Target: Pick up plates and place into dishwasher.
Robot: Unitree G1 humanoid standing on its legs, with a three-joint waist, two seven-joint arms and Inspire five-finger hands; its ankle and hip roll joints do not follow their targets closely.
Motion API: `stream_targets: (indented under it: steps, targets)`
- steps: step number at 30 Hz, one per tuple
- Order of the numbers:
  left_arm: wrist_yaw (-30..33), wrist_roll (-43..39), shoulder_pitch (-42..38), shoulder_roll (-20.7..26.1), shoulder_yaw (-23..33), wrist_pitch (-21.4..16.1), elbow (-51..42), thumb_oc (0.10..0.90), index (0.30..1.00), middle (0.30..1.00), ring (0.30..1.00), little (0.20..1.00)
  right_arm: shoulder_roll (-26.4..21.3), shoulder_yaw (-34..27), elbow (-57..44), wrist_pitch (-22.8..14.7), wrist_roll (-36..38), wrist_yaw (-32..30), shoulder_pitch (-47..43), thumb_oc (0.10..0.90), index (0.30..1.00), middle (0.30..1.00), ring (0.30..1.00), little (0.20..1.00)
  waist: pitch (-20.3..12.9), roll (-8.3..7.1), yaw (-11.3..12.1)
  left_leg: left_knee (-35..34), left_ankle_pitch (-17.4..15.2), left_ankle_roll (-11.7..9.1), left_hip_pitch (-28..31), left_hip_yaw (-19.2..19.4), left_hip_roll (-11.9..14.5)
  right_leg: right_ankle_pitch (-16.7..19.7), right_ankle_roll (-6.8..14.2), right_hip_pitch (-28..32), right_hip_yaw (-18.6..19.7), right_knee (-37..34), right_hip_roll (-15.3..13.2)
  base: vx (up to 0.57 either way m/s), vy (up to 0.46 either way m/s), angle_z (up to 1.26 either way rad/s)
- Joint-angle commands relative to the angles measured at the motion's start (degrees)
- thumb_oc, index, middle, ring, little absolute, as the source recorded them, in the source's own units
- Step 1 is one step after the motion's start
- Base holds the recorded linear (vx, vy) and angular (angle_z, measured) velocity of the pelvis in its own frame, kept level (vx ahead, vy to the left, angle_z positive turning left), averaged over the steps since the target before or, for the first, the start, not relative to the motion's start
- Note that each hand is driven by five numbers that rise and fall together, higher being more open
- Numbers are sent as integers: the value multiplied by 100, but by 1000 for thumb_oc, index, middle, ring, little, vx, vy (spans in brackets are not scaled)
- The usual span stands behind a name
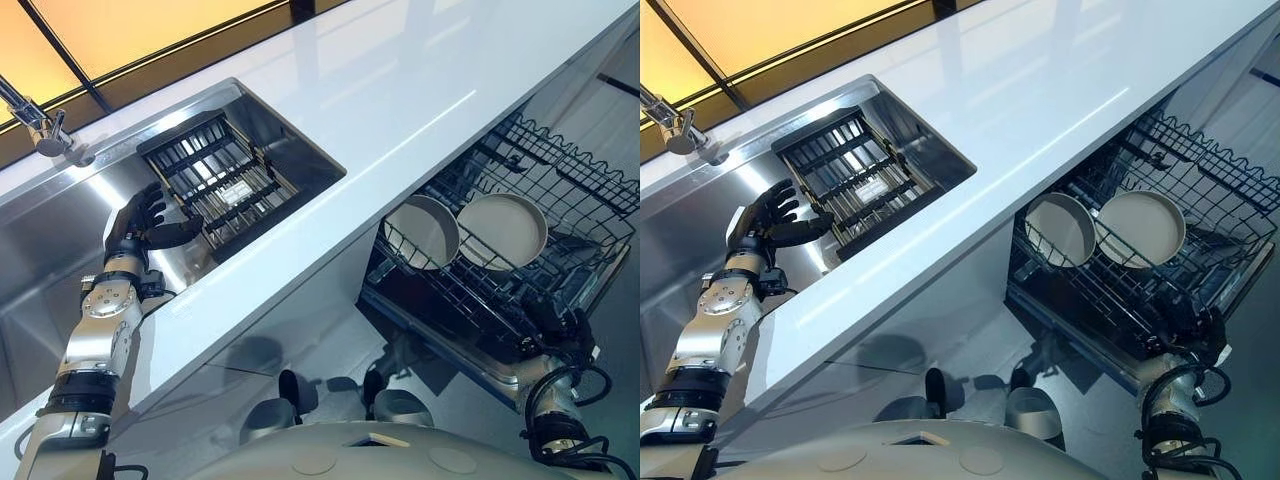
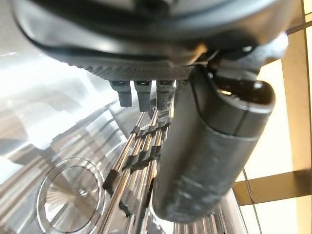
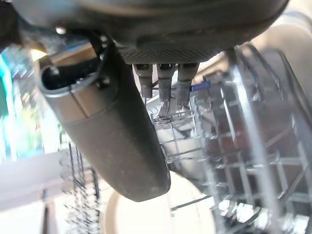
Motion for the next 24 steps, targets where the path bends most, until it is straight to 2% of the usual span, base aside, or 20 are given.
stream_targets:
  steps: [1,6,9,15,18,21,22,24]
  targets:
    - [26,10,-848,348,-186,-392,-220,800,900,900,900,900,459,523,-538,237,1487,1774,-1025,800,900,900,900,900,38,285,358,759,-555,-43,-532,85,-80,-999,-149,-359,-189,1230,238,46,-17,0]
    - [92,96,-889,214,-290,-384,-194,800,900,900,900,900,636,1031,-1384,564,1988,2605,-1472,800,900,900,900,900,19,228,444,802,-581,-34,-544,114,-89,-877,-125,-323,-200,1017,240,30,-1,-2]
    - [132,131,-898,138,-309,-413,-137,800,900,900,900,900,684,1425,-1936,796,2006,2816,-1866,800,900,900,900,900,-5,170,511,834,-588,-28,-564,150,-91,-828,-121,-287,-203,905,244,57,19,-2]
    - [159,178,-964,-5,-387,-422,15,800,900,900,900,900,881,2086,-2811,929,2191,2856,-2834,800,900,900,900,900,-80,70,681,894,-625,-5,-559,168,-127,-781,-139,-197,-201,743,236,70,46,0]
    - [239,200,-1017,-86,-470,-429,117,800,900,900,900,900,1068,2366,-3167,822,2110,2829,-3285,800,900,900,900,900,-132,33,760,920,-649,21,-550,151,-174,-752,-146,-163,-183,672,223,74,53,3]
    - [289,239,-1083,-147,-584,-526,318,800,900,900,900,900,1282,2612,-3391,529,2034,2741,-3770,800,900,900,900,900,-213,12,849,883,-678,52,-496,102,-230,-735,-147,-130,-161,606,223,79,60,1]
    - [318,206,-1103,-160,-628,-567,414,800,900,900,900,900,1380,2735,-3488,224,1790,2546,-3998,800,900,900,900,900,-273,8,893,867,-689,68,-476,66,-275,-713,-143,-117,-137,558,217,77,72,4]
    - [332,194,-1107,-177,-653,-636,529,800,900,900,900,900,1453,2844,-3637,-90,1022,2182,-4144,800,900,900,900,900,-329,9,921,835,-696,81,-448,36,-311,-691,-133,-107,-108,516,213,78,83,1]
